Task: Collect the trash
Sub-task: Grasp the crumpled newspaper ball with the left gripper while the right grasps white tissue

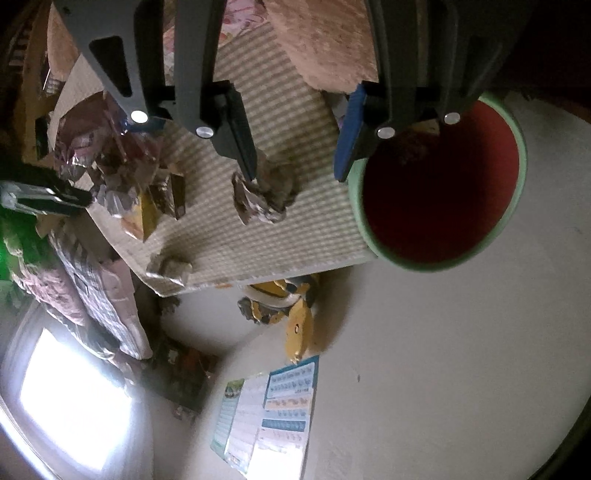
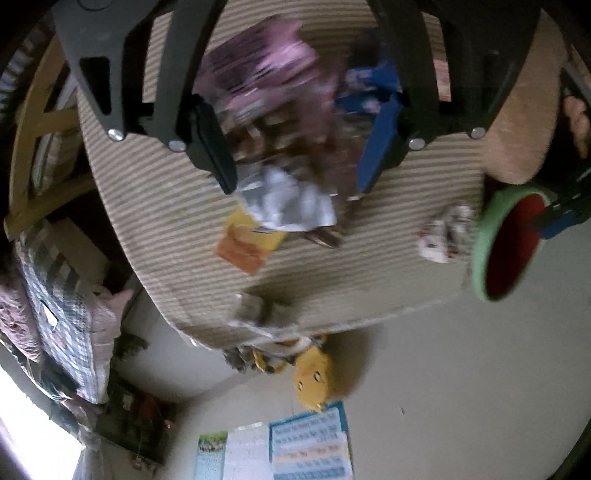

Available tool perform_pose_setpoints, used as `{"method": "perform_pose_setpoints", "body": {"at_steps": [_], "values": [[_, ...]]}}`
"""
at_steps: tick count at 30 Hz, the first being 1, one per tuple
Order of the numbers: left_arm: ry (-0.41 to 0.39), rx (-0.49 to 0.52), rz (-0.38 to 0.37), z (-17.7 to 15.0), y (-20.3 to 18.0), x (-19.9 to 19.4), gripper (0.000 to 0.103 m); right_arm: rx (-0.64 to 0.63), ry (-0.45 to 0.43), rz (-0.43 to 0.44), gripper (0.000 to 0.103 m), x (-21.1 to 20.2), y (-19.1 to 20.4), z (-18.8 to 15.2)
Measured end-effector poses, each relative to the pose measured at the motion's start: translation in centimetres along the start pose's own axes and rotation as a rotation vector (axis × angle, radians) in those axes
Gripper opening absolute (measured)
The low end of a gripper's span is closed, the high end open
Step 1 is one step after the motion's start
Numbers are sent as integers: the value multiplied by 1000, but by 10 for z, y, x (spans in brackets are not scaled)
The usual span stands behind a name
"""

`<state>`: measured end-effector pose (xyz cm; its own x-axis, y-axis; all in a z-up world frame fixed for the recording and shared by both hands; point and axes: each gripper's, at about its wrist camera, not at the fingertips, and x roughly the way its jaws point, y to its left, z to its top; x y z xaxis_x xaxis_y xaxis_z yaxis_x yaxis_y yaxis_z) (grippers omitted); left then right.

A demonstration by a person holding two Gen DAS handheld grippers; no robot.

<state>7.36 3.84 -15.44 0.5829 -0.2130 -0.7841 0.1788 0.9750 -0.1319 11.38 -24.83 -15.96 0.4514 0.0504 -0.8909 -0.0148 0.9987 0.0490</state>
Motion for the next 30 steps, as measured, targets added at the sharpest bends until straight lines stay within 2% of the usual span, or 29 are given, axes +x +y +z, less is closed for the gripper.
{"method": "perform_pose_setpoints", "body": {"at_steps": [2, 4, 6, 12, 17, 18, 19, 20, 22, 26, 30], "values": [[-1, 15, 12, -1, -4, 0, 49, 10, 37, 22, 66, 15, -7, 3], [-4, 24, 24, -1, -6, -1, 51, 3, 62, 32, 67, 27, -9, 4], [-2, 31, 36, -1, -7, 0, 54, -16, 60, 16, 72, 35, -7, 5], [22, 32, 39, -2, -7, 9, 58, -66, 79, -53, 72, 50, -11, 16], [36, 36, 15, -4, -10, 19, 63, -86, 97, -61, 72, 58, -17, 21], [39, 37, 12, -4, -12, 23, 63, -82, 90, -58, 69, 57, -17, 21], [43, 40, 10, -4, -13, 26, 63, -75, 81, -51, 60, 55, -17, 21], [46, 44, 6, -3, -15, 29, 63, -67, 65, -41, 56, 51, -18, 22], [53, 47, 1, -1, -18, 38, 63, -56, 49, -20, 35, 45, -17, 22], [68, 36, -23, 5, -23, 56, 63, -35, 33, 25, 32, 38, -17, 19], [76, 34, -24, 13, -28, 77, 63, 24, -41, 59, 32, 16, -19, 10]]}}
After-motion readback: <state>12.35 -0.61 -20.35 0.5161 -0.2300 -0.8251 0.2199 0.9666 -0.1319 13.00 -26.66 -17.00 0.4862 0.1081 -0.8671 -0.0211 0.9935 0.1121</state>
